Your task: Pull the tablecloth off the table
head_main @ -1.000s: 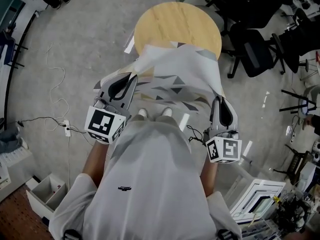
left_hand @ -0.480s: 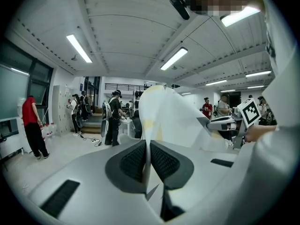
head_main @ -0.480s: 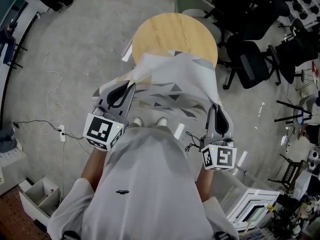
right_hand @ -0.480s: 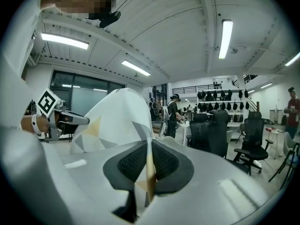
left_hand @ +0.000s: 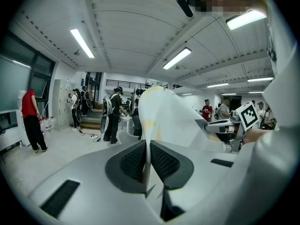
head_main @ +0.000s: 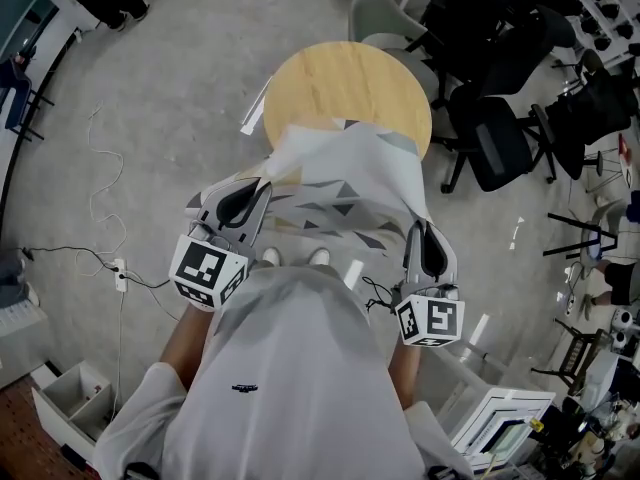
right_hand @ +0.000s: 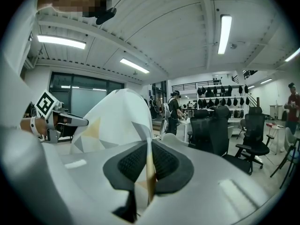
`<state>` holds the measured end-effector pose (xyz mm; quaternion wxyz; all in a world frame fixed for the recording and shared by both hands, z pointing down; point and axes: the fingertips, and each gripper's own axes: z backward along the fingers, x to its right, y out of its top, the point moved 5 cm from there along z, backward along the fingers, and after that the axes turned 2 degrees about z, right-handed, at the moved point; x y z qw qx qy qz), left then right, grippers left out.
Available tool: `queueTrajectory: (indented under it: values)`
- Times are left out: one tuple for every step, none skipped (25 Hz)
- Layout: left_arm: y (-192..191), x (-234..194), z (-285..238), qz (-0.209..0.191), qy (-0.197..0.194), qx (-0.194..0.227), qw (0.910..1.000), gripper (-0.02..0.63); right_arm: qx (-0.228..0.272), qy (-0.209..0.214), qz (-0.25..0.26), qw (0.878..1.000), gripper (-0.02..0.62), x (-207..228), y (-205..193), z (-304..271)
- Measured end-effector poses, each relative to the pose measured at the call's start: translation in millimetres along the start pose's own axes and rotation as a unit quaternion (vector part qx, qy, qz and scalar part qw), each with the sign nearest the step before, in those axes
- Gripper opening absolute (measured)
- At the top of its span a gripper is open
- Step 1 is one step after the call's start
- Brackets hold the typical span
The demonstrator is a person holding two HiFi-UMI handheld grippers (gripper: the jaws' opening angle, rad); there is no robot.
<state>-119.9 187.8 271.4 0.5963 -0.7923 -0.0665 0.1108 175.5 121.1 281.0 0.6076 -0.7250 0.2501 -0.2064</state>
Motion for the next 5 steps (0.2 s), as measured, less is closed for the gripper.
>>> queueTrajectory:
  values:
    - [0.2,2.2,2.3,0.0,0.0,0.0,1.0,0.026,0.001,0.0,-0.001,1.0,0.041,-0.3,0.4,2.5]
    - [0.6,4.2,4.4,0.0,0.0,0.0,1.0,0.026,0.001,0.001,-0.001,1.0,0.041,-0.4,1.1,4.6]
    - [1.3,5.8,6.1,0.001,0.001,0.0,1.0,0.026,0.002,0.001,-0.001,1.0,0.041,-0.3,2.1,6.1]
    - [2.2,7.0,7.4,0.001,0.002,0.001,1.0,0.026,0.003,0.003,-0.001,1.0,0.041,-0.1,3.2,7.2]
    - [3.2,8.2,8.7,0.001,0.003,0.002,1.0,0.026,0.004,0.004,-0.001,1.0,0.041,0.0,4.4,8.1]
